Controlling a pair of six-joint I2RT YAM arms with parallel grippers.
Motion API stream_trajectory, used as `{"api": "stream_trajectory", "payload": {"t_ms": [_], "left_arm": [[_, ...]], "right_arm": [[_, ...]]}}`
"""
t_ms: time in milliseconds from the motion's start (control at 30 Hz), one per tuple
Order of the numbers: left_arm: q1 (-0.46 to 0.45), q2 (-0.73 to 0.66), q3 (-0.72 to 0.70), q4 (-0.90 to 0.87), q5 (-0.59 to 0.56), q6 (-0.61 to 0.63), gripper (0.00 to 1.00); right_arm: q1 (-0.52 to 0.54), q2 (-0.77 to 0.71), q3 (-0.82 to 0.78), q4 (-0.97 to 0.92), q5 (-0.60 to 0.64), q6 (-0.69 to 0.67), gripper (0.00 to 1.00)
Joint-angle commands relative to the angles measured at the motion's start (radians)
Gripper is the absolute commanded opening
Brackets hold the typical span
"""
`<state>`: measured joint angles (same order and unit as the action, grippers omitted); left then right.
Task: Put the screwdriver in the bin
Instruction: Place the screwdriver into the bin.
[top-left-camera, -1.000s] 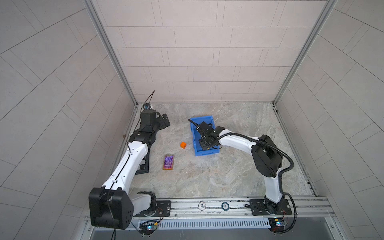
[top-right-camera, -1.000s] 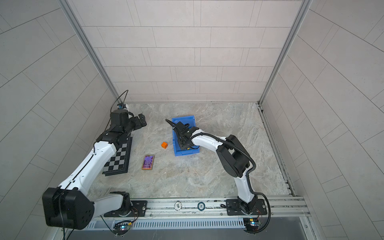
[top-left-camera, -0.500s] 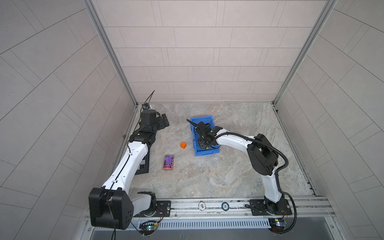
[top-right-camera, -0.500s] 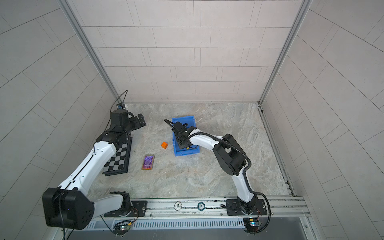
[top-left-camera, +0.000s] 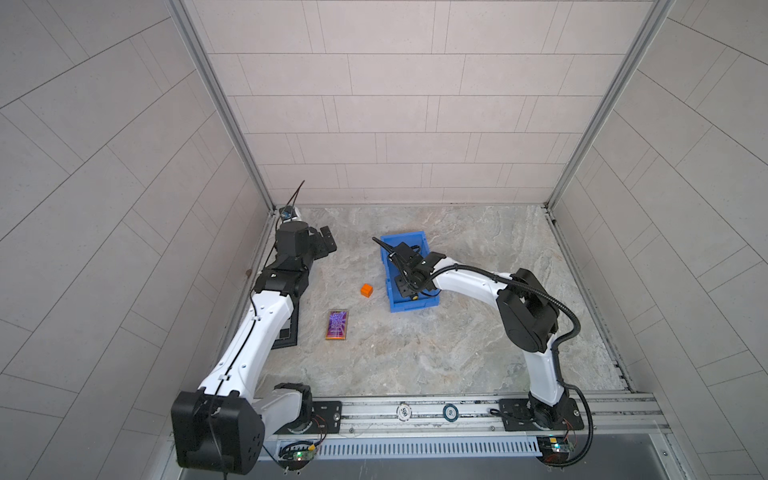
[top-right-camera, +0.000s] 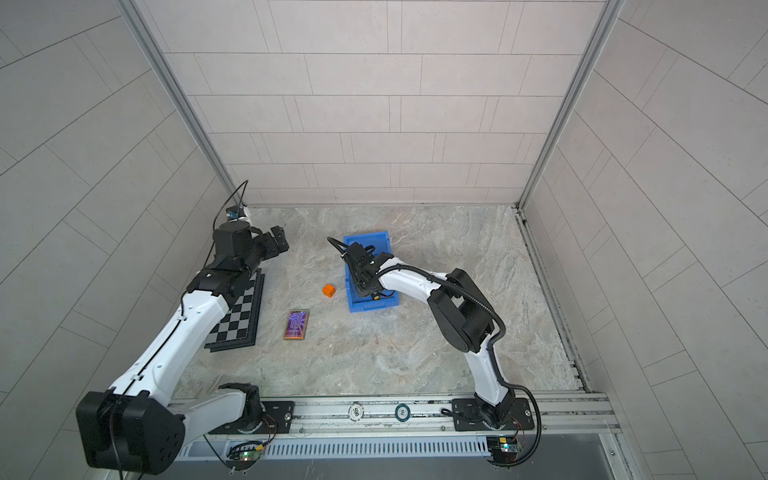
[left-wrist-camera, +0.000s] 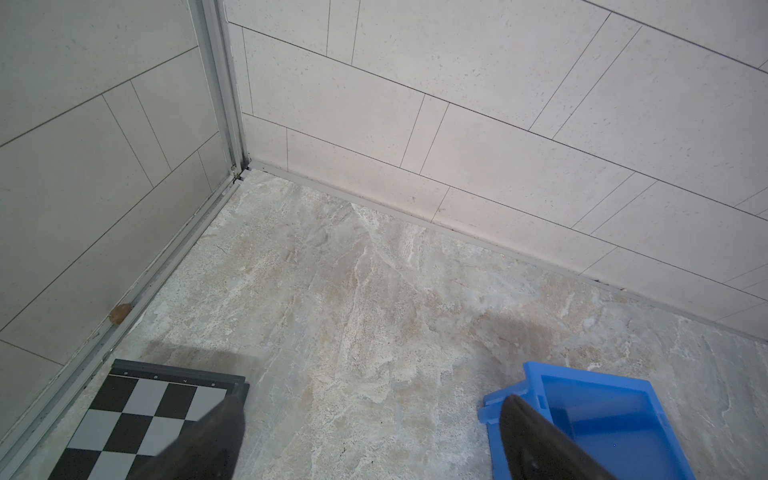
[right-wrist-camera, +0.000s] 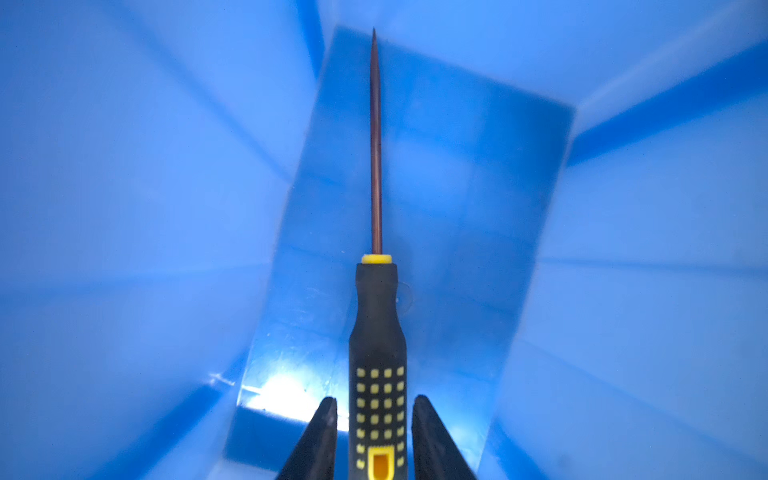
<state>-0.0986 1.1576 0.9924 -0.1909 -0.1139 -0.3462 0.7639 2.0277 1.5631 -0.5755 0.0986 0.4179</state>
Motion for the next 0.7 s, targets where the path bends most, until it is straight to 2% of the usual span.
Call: {"api": "stream_trajectory", "payload": {"t_ms": [0, 333, 667], "left_arm": [[0.002, -0.026, -0.018, 0.023, -0.012, 0.015, 1.0], [0.002, -0.063, -0.049, 0.075, 0.0, 0.027, 0.99], [0.0, -0.111, -0.089, 0.118, -0.042, 0.071, 0.99]], "right_arm": [[0.006, -0.087, 0.029, -0.039, 0.031, -0.015, 0.34], [-0.015, -0.223, 0.03, -0.078, 0.108, -0.114, 0.34], [-0.163, -0.431, -0.063, -0.093, 0.132, -0.184, 0.37]]}}
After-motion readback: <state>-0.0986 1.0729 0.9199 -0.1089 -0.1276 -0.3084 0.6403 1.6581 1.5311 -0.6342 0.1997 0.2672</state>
